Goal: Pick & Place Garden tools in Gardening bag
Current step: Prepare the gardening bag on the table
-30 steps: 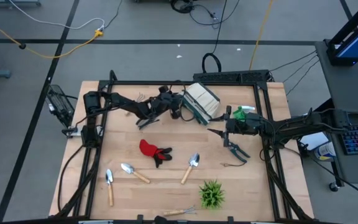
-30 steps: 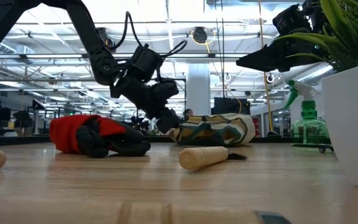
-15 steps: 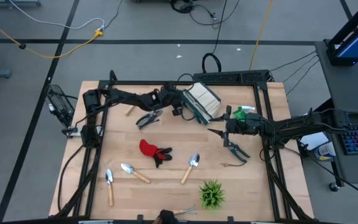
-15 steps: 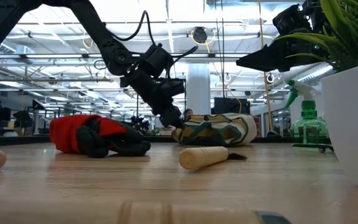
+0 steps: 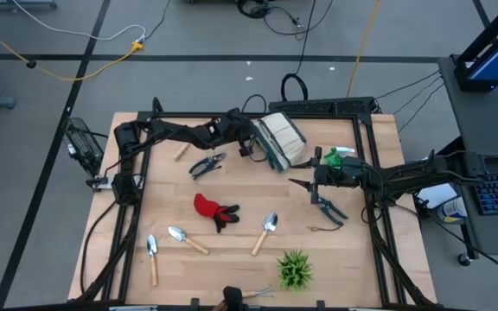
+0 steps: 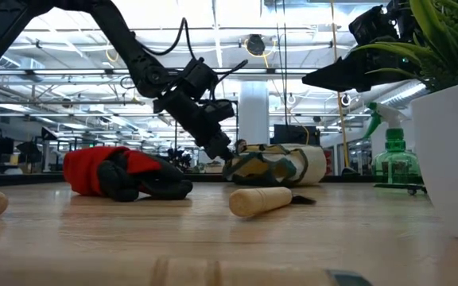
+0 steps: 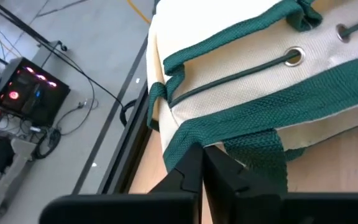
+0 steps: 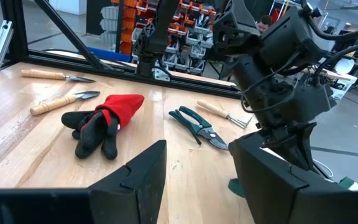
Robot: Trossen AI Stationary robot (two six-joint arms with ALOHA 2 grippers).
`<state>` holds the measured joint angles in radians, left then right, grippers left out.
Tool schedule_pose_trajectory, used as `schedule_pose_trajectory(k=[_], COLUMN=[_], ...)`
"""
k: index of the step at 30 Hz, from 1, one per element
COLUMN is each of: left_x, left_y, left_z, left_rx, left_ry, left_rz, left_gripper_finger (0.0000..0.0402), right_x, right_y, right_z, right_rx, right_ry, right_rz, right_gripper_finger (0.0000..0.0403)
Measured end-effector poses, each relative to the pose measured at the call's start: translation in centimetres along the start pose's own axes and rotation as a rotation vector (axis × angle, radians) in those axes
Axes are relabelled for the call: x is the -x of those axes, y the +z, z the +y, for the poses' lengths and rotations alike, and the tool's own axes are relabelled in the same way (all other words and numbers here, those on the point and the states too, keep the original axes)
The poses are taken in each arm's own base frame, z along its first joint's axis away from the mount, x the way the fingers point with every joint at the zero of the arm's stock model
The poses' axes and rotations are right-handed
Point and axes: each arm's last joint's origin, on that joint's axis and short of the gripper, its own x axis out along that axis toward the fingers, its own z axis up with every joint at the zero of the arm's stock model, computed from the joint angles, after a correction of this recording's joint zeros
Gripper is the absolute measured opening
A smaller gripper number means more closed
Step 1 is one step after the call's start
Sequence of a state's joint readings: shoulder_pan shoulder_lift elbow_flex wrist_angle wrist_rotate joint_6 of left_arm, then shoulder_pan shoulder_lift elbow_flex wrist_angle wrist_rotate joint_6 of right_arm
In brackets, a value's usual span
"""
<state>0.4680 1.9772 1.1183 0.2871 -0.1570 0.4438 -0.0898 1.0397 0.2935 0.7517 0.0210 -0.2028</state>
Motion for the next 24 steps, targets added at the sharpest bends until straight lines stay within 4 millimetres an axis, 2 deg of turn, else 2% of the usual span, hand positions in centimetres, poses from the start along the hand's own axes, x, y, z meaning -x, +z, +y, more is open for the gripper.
schedule_pose_trajectory(k=[4,10,16,24], left_x=[0.7,3.2,6.7,10.6], left_y=[0.6,2.1,4.1,6.1], left_z=[-1.1,-2.7,-2.9,-2.8], left_rx=[-0.016,0.039,0.145,0.333], left_ry=[-0.038,-0.032,-0.062,-0.090], left_rz=[0.020,0.080,0.076,0.037], left_gripper_finger=[0.0004,0.0002,0.0002,0.0002], right_x=[0.0,0.0,0.0,0.0], right_y=[0.0,0.0,-0.1,-1.4], right_z=[0.0,0.0,0.0,0.3], right_rx=[-0.010,-0.010,-0.011,-0.022], right_ry=[0.000,-0.002,-0.001,0.017], right_rz=[0.000,0.000,0.006,0.140], right_gripper_finger=[0.0183,0.0183,0.0183,0.0183])
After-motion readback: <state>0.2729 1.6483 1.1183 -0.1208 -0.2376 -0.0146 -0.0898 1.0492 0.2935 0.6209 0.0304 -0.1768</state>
